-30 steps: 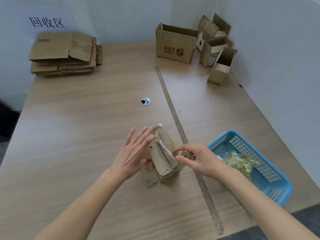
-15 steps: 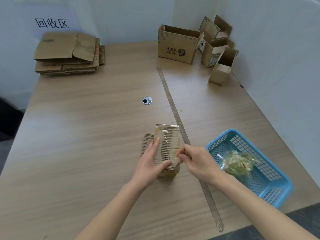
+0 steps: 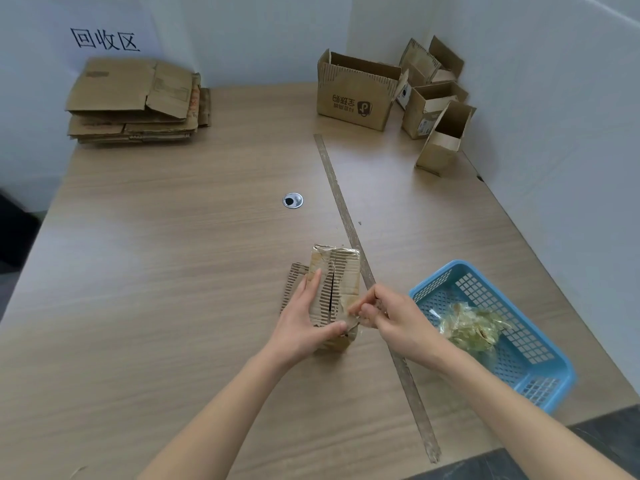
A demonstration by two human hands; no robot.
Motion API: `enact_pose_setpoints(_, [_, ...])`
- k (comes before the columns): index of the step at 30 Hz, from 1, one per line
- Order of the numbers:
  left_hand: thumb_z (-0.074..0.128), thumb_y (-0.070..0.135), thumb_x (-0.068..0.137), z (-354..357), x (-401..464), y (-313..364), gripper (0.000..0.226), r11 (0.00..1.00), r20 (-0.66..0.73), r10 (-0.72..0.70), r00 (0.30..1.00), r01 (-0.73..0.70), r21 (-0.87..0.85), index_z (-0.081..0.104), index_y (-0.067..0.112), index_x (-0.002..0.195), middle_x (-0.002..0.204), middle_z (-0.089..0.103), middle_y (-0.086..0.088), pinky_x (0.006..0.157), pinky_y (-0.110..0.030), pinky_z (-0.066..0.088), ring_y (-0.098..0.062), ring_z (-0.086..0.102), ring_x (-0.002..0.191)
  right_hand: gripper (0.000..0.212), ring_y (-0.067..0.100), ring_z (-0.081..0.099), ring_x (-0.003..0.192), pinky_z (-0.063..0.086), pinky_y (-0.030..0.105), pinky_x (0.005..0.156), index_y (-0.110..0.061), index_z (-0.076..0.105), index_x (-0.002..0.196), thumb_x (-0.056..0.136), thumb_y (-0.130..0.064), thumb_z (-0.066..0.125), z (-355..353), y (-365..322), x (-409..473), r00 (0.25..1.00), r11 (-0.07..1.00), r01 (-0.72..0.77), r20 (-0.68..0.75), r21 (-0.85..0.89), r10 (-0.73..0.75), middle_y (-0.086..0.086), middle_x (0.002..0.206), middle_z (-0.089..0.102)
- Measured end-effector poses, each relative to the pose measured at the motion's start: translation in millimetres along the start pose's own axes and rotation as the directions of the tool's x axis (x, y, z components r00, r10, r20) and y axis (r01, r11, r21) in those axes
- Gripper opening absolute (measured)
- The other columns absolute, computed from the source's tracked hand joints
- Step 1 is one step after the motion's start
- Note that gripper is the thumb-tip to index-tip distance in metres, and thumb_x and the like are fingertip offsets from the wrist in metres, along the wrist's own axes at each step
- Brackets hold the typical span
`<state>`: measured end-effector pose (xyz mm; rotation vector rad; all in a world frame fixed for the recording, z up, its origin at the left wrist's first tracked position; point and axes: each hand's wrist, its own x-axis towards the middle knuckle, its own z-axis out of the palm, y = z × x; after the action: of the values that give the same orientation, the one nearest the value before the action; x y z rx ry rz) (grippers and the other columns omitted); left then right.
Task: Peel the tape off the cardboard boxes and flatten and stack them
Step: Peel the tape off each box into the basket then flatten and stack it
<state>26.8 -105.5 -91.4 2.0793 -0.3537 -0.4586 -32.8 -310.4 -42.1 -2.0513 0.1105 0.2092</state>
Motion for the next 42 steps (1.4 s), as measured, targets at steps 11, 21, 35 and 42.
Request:
enact_pose_setpoints(11, [0.088,0.041,0.076,-4,3,11,0.113,0.998,0.045,-0.028,0.999,0.025,0.055,0.014,0.033,0.161,0.17,0.013,0.002,0.128,-0.039,0.012,-0.008,0.003,0.156,0.013,0.022,0.073,0.076,0.064,0.037,0.075,-0.006,0.067,0.093,0.1,-0.001,0.057,-5,5,4,0.988,0.989,-0.139,-0.053,0.049,0.142,0.013,0.079,0.071])
enact_pose_setpoints(21, [0.087,0.043,0.076,-12,4,15,0.112,0.986,0.118,-0.036,0.992,0.016,0.165,0.014,0.042,0.161,0.171,0.012,0.002,0.126,-0.039,0.018,-0.012,0.01,0.157,0.013,0.009,0.072,0.072,0.056,0.017,0.066,-0.008,0.068,0.105,0.102,-0.008,0.055,-62,2,2,0.97,0.972,-0.234,-0.064,-0.015,0.233,0.006,0.087,0.072])
enact_pose_setpoints(35, [0.089,0.022,0.075,-5,19,36,0.108,0.97,0.406,0.106,0.908,-0.185,0.16,0.024,0.035,0.16,0.165,0.029,0.008,0.124,-0.031,0.022,-0.01,0.026,0.151,0.006,0.021,0.064,0.062,0.051,0.031,0.062,-0.008,0.07,0.096,0.091,-0.008,0.072,-39,-16,22,0.887,0.756,0.041,-0.325,-0.653,-0.328,0.004,0.095,0.068])
enact_pose_setpoints(42, [0.089,0.027,0.076,-4,18,25,0.103,0.978,0.389,0.103,0.915,-0.164,0.128,0.029,0.038,0.158,0.161,0.036,0.011,0.123,-0.028,0.023,-0.006,0.03,0.148,0.015,0.027,0.069,0.078,0.058,0.044,0.076,-0.006,0.078,0.104,0.093,-0.006,0.068,-33,3,20,0.951,0.773,0.088,-0.178,-0.628,-0.252,0.007,0.097,0.07])
